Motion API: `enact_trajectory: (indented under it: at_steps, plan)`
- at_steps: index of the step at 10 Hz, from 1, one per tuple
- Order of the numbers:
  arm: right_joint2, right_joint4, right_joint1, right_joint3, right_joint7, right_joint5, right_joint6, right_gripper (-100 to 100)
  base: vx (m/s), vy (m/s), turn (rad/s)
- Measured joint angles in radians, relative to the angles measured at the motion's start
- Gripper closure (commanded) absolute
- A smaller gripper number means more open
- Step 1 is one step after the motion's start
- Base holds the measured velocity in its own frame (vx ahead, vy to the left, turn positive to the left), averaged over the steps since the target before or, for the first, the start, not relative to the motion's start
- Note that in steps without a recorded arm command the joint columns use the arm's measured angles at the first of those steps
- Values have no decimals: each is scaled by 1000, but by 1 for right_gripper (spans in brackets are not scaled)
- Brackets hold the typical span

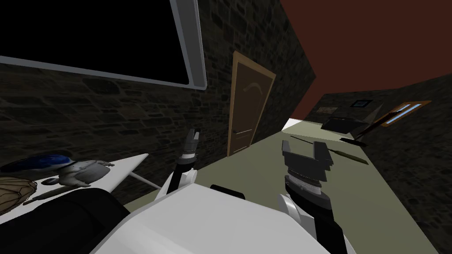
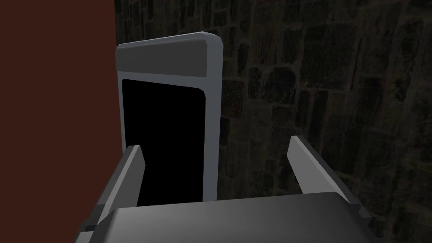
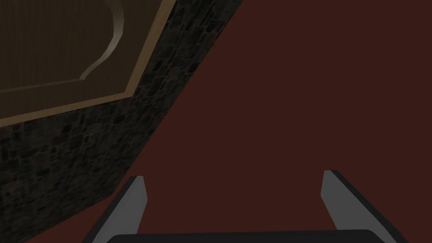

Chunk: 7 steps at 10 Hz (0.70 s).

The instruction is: Pull the door open

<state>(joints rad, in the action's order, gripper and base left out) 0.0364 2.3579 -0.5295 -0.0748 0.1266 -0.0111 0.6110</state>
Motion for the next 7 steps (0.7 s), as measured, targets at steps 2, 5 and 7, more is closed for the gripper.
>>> enact_trajectory:
  at_steps: [2,5,7]
  plan:
    - [15,-46,13,-1,8,5,4,-100,53,-28,152]
    - [34,-126,42,8,12,6,11,-100,64,-33,147]
    - [45,-165,47,13,16,8,17,-100,38,-24,79]
